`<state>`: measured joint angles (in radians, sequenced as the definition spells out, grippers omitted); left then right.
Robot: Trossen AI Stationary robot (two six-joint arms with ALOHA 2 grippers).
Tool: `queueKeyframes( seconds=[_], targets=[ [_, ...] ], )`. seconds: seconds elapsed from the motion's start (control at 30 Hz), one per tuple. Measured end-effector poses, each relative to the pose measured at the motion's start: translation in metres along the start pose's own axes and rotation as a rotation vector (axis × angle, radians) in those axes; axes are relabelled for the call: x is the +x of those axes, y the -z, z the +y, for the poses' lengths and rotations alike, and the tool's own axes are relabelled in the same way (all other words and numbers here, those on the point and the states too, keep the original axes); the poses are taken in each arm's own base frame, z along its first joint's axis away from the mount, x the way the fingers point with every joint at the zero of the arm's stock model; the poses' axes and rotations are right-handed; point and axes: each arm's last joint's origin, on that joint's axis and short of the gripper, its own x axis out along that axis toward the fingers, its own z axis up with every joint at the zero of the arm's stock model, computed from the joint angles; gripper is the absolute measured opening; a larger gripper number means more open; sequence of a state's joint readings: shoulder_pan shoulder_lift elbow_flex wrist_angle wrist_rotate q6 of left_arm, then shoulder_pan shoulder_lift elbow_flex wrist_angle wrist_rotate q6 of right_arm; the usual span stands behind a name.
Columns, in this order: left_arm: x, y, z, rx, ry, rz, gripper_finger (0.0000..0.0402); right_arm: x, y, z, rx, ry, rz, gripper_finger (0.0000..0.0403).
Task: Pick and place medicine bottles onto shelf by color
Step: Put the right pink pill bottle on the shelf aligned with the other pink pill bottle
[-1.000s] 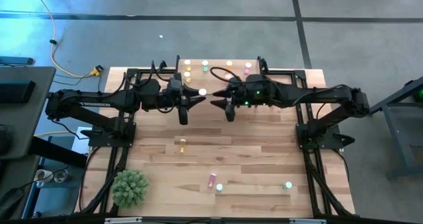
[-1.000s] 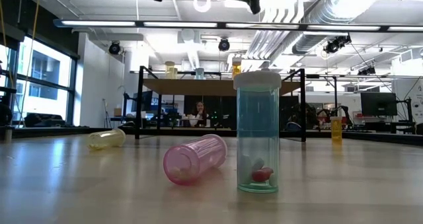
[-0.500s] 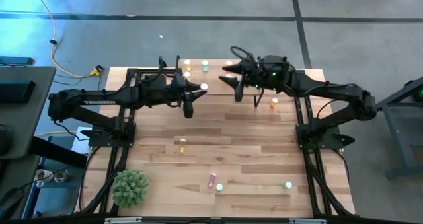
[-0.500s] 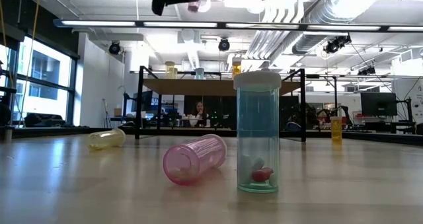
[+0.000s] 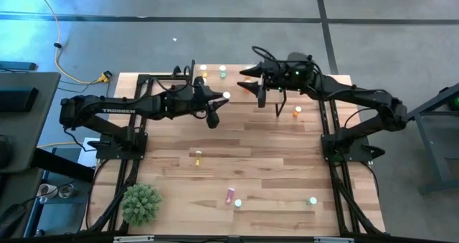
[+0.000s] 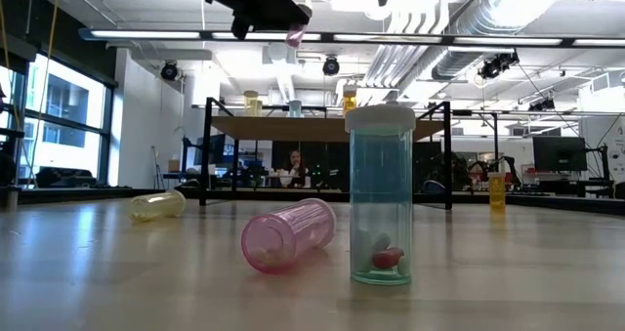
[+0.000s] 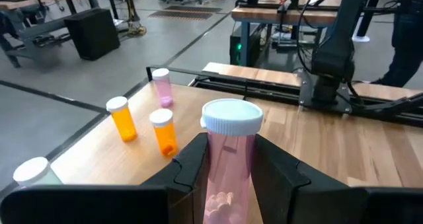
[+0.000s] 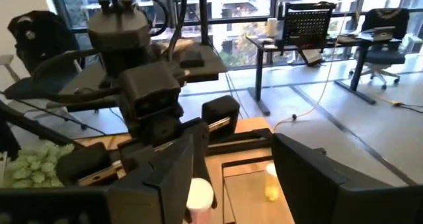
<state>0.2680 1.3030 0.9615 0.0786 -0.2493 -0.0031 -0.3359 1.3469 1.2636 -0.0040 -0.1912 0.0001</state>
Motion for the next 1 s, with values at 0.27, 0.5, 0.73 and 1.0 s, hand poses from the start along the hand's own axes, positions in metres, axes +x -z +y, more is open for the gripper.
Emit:
queueKeyframes(
  seconds=[0.27,0.5,0.73,1.0],
  targets=[
    [0.001,0.001,-0.001,0.009,0.003,0.002,0.0086,0.022,0.018,0.0,0.037,-0.085,0.056,0.0206],
    [0.001,0.001,-0.001,0.009,0.002,0.002,0.0086,0.039,0.035,-0.002,0.07,-0.114,0.105,0.0206],
    [0.001,0.001,-0.001,-0.003,0.002,0.002,0.0086,0.052,0.048,0.0,0.077,-0.132,0.145,0.0206],
    [0.001,0.001,-0.001,-0.017,0.001,0.004,0.0086,0.059,0.056,0.003,0.082,-0.141,0.167,0.0206]
  ],
)
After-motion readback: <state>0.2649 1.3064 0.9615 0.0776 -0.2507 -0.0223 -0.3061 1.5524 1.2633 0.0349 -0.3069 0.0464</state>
